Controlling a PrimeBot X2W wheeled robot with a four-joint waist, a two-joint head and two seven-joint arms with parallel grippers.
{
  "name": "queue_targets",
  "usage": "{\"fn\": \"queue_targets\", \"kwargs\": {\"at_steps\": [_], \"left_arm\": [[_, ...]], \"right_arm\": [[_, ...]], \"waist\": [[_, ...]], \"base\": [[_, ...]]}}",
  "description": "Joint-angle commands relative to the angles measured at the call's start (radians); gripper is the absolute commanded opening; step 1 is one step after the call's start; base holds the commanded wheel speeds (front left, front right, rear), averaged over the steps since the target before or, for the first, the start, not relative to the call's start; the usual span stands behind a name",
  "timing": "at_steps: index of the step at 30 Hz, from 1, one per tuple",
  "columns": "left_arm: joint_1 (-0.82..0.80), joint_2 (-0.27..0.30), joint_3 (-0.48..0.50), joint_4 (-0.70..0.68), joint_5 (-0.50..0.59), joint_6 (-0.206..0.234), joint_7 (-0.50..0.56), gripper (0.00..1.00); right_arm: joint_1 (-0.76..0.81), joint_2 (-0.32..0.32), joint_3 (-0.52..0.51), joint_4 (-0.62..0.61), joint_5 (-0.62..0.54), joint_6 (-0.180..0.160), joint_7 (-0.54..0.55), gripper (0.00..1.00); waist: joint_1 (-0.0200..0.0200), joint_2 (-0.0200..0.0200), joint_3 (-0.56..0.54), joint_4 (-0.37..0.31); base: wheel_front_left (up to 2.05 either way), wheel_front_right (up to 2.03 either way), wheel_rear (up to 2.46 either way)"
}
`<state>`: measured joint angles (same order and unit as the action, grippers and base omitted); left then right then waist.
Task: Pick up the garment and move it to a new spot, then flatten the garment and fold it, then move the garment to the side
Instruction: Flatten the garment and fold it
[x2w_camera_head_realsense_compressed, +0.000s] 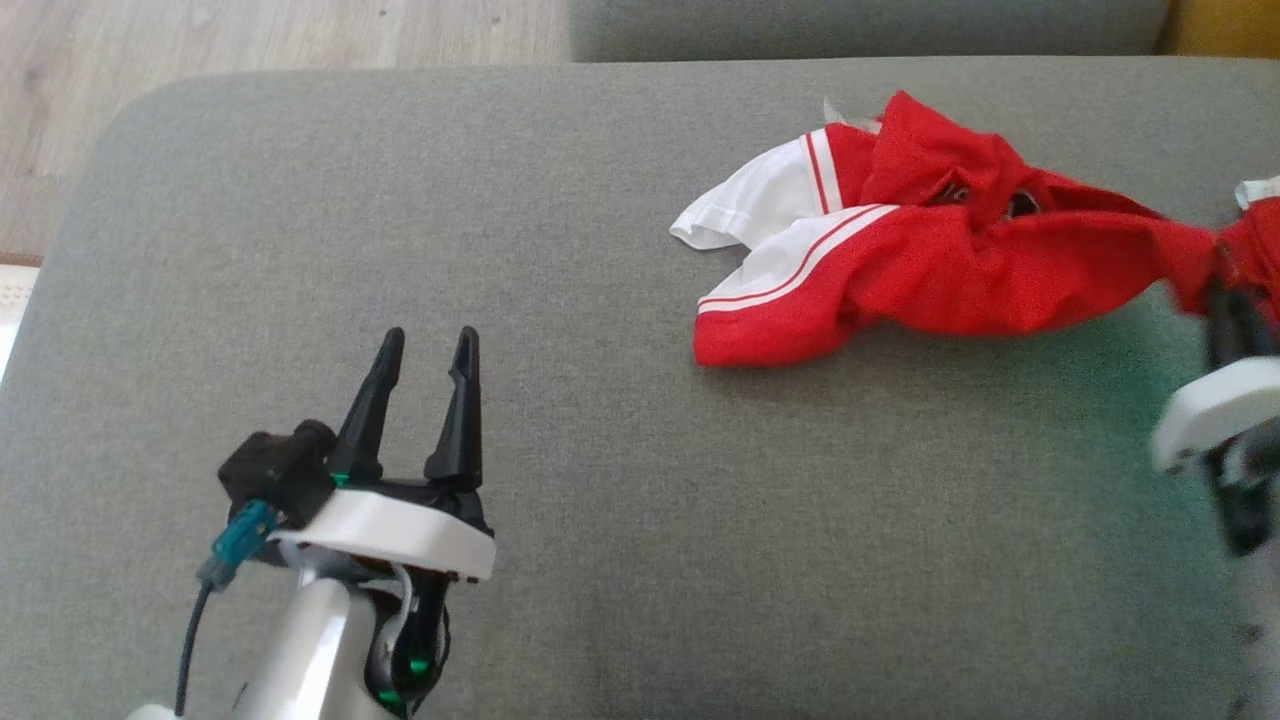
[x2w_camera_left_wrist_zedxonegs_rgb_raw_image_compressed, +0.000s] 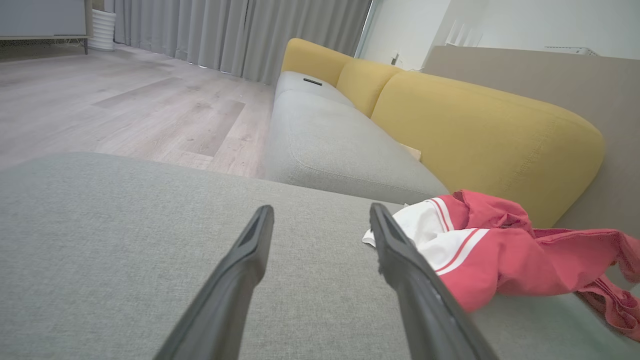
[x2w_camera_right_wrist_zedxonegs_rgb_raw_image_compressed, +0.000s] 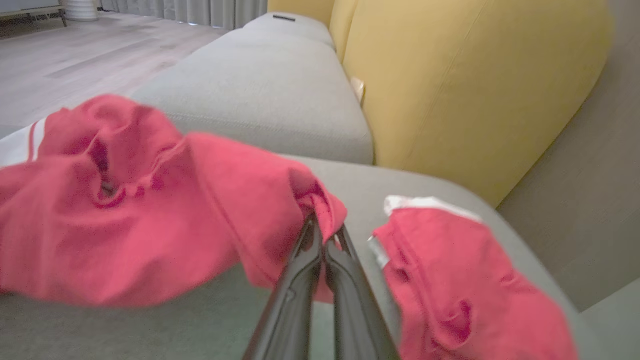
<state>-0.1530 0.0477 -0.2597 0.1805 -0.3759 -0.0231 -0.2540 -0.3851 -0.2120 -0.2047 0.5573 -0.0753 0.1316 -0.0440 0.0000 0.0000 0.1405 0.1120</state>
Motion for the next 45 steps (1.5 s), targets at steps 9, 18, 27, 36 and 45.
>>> {"fn": "queue_targets", "kwargs": {"at_steps": [9,18,27,36,45], "left_arm": [[-0.026,0.003,0.009,-0.044,-0.023,0.016,-0.008,1.0],[-0.02,0.003,0.02,-0.038,-0.019,0.016,-0.008,1.0],[-0.023,0.003,0.024,-0.048,-0.009,0.013,-0.008,1.0],[-0.021,0.003,0.004,-0.059,-0.007,0.007,-0.008,1.0],[-0.031,0.003,-0.02,-0.05,-0.016,0.008,-0.008,1.0]], "right_arm": [[-0.055,-0.136,-0.039,-0.197,-0.067,-0.001,0.133,0.0],[0.008,-0.021,-0.068,-0.259,-0.031,-0.001,0.133,1.0],[0.088,0.12,0.039,-0.41,0.091,-0.001,0.036,1.0],[0.197,0.16,0.245,-0.435,0.172,-0.001,-0.004,1.0],[0.022,0.142,0.274,-0.255,0.117,-0.001,0.063,1.0]], "waist": [[0.0,0.0,-0.013,0.015],[0.0,0.0,-0.017,0.014],[0.0,0.0,-0.029,-0.014],[0.0,0.0,-0.016,-0.002],[0.0,0.0,0.014,0.048]], "base": [[0.0,0.0,0.0],[0.0,0.0,0.0],[0.0,0.0,0.0],[0.0,0.0,0.0],[0.0,0.0,0.0]]}}
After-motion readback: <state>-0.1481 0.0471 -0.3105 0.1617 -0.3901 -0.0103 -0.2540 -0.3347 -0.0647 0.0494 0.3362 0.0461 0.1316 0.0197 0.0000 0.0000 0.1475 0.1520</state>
